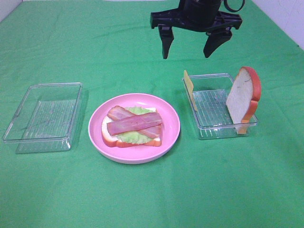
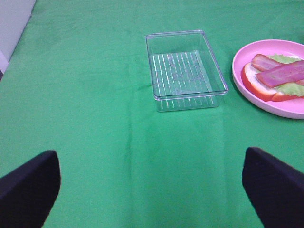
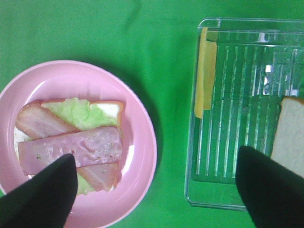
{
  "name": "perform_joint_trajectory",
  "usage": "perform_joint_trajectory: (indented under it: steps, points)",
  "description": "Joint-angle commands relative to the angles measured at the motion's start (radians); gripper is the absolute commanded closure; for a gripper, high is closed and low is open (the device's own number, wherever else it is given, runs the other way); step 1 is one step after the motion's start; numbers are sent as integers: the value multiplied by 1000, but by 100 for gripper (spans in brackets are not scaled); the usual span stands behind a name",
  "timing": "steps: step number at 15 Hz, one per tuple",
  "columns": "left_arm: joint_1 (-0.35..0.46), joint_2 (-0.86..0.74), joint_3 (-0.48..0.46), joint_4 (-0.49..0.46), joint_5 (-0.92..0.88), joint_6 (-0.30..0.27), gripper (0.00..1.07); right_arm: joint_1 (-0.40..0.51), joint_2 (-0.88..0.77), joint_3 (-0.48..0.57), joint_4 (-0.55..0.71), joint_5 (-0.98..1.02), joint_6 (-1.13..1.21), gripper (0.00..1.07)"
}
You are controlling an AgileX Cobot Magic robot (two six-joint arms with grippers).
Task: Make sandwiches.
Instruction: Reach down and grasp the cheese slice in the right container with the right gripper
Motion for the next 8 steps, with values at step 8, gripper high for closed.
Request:
perform_joint_trajectory:
  steps: [8]
  points:
    - [-5,-11,2,-1,-14,-4,9,-80,177,-119,65,54,-70,20]
